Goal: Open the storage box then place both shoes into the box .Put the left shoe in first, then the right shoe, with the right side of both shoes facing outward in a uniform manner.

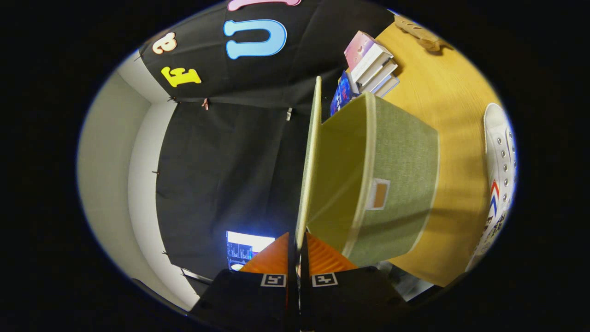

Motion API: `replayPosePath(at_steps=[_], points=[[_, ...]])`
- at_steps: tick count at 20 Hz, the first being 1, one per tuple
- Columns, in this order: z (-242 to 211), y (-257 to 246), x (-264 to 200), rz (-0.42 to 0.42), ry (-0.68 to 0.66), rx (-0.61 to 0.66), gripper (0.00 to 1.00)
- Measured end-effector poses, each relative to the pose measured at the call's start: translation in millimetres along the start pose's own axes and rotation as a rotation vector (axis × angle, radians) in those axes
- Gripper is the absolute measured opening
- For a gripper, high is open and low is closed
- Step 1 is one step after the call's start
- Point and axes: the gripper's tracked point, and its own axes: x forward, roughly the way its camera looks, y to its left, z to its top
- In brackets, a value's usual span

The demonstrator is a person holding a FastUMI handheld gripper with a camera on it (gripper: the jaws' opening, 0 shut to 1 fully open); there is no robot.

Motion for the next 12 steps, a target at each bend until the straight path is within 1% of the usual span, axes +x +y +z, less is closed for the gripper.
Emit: replayPosePath(at_steps=[5,7,12], points=[[10,45,23,-0.03,0.011,-0.033,0.05],[13,64,40,-0.036,0.016,-0.041,0.05],[10,109,96,-0.074,0.026,-0.128,0.06]])
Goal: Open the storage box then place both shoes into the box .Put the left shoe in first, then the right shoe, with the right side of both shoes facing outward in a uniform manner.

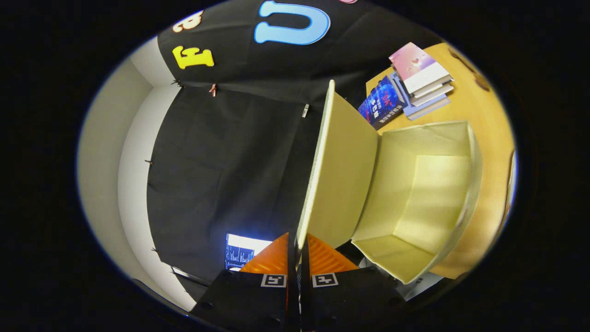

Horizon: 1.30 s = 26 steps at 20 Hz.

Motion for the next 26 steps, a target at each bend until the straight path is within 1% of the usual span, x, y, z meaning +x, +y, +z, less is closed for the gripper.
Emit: replayPosePath(at_steps=[6,9,14,16,18,19,21,24,26], points=[[-9,18,75,-0.051,0.012,-0.038,0.06],[-13,18,113,-0.073,0.006,-0.053,0.06],[-17,2,165,-0.113,0.019,-0.076,0.08],[-18,-9,170,-0.14,0.041,-0.089,0.12],[-17,-22,160,-0.179,0.036,-0.122,0.54],[-13,-24,150,-0.188,0.023,-0.141,0.61],[-3,-35,118,-0.233,-0.011,-0.193,0.99],[15,-59,54,-0.341,-0.096,-0.321,0.98],[26,-75,6,-0.416,-0.167,-0.373,0.98]])
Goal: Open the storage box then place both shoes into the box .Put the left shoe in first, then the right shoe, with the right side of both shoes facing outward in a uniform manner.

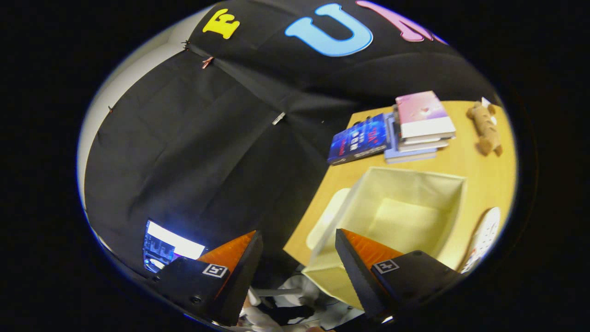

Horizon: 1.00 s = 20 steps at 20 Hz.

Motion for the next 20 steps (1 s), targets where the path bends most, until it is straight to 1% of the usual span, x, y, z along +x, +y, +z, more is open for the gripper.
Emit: replayPosePath(at_steps=[2,5,6,7,9,11,13,15,18,20], points=[[6,-38,-37,-0.08,-0.057,0.008,0.98],[4,-89,-88,-0.183,-0.105,0.042,0.98],[0,-108,-103,-0.22,-0.109,0.039,0.98],[-7,-133,-120,-0.276,-0.102,0.028,0.98],[-19,-178,-145,-0.372,-0.092,-0.019,0.98],[-37,-220,-167,-0.437,-0.064,-0.058,0.98],[-59,-258,-180,-0.486,-0.021,-0.078,0.98],[-81,-293,-180,-0.522,0.033,-0.094,0.98],[-110,-327,-171,-0.538,0.109,-0.137,0.99],[-125,-340,-161,-0.529,0.144,-0.17,0.99]])
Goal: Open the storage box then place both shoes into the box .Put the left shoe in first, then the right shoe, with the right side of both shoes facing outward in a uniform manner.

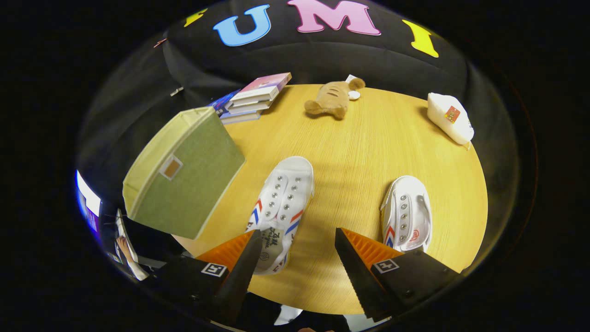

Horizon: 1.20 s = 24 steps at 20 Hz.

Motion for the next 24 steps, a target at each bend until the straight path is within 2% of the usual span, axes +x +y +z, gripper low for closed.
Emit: replayPosePath(at_steps=[4,8,10,12,15,18,19,24], points=[[-19,-12,36,-0.055,0.051,-0.043,0.99],[-14,-15,53,-0.091,0.052,0.049,0.96],[-13,-11,56,-0.08,0.056,0.095,0.91],[-13,4,58,-0.052,0.059,0.142,0.75],[-13,10,59,-0.066,0.058,0.156,0.25],[-12,9,60,-0.07,0.047,0.219,0.17],[-13,11,57,-0.07,0.044,0.267,0.09],[-7,18,51,-0.085,0.02,0.361,0.05]])
